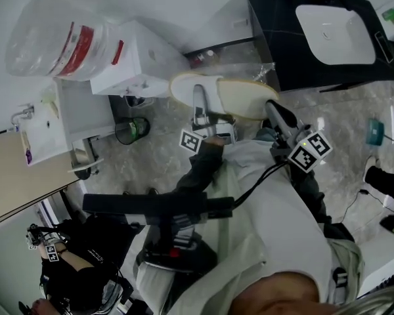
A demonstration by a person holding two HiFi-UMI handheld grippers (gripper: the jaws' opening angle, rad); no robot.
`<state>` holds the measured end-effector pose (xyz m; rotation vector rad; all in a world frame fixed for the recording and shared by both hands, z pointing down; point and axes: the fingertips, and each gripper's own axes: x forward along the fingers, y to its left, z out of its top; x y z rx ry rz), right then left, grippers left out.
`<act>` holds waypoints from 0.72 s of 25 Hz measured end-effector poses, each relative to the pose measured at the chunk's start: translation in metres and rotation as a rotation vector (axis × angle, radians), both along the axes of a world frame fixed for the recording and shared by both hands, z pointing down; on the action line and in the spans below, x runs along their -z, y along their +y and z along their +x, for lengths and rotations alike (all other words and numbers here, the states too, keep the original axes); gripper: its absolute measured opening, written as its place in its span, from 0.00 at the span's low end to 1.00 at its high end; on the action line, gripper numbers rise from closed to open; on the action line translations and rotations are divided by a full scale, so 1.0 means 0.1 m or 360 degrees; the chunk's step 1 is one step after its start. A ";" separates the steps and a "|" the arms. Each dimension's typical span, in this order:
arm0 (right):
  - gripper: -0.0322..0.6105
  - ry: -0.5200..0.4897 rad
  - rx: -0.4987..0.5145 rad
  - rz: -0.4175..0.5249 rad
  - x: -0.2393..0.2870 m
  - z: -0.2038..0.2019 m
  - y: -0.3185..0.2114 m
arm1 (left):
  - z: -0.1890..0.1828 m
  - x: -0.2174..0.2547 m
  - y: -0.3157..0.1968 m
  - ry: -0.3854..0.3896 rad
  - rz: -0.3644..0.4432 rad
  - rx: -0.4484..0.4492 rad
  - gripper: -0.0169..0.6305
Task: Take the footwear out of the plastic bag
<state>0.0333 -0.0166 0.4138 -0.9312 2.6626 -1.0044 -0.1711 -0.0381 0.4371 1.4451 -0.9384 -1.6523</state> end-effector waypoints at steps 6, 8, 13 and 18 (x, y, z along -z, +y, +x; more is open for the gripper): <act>0.05 0.0019 -0.0059 0.0018 0.04 0.01 -0.06 | -0.08 0.03 0.00 -0.0086 -0.0004 -0.0018 0.19; 0.05 0.0024 -0.0057 0.0027 0.05 0.00 -0.07 | -0.10 0.04 0.01 -0.0079 -0.0005 -0.0013 0.19; 0.05 0.0022 -0.0050 0.0031 0.06 -0.06 -0.07 | -0.14 0.03 0.04 -0.0065 -0.0002 -0.0004 0.19; 0.05 0.0037 -0.0030 0.0023 0.02 -0.13 -0.05 | -0.21 0.01 0.06 -0.0046 -0.0011 0.0011 0.19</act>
